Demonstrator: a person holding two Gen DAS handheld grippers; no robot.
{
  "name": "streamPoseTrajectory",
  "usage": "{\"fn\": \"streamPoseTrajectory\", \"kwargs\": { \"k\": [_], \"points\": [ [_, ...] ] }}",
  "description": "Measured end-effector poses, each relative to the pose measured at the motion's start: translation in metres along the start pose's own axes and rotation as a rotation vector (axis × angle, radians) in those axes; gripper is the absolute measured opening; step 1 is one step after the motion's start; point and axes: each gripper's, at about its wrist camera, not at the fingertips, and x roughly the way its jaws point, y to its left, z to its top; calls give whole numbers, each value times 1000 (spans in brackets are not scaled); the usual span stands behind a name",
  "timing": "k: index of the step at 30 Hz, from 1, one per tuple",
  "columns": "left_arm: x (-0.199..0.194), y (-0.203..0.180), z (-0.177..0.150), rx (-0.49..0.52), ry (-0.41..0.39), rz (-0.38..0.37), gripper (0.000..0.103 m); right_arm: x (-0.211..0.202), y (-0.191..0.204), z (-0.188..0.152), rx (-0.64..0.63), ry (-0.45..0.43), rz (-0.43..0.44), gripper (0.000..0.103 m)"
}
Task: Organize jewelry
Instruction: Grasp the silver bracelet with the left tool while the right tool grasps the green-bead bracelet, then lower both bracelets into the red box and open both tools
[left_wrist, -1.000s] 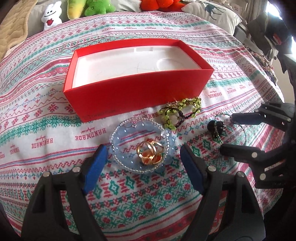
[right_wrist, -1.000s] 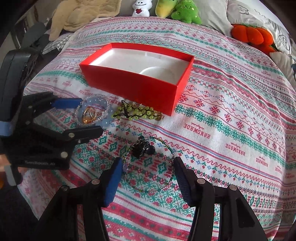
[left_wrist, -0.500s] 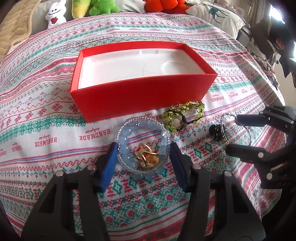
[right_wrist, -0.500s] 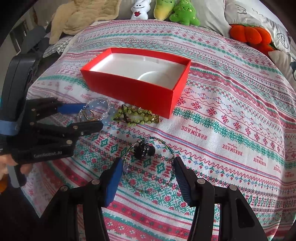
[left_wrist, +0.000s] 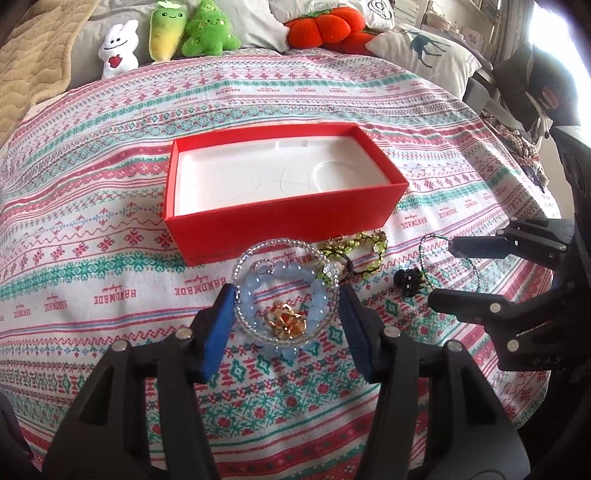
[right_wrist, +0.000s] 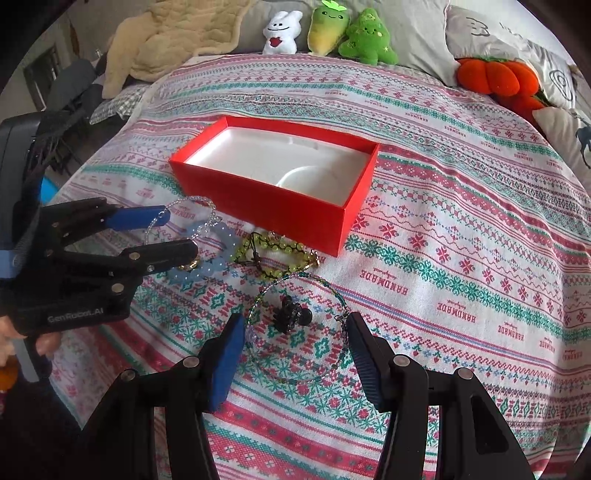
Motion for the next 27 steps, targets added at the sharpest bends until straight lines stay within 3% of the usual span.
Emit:
{"fn": "streamPoseTrajectory", "kwargs": {
  "k": [13, 27],
  "points": [
    [-18, 7, 39, 2, -35, 35, 57, -15, -3, 45, 7, -82, 7, 57],
    [11, 14, 70, 76, -27, 84, 58, 14, -23, 95, 2, -113, 25, 57]
  ]
}}
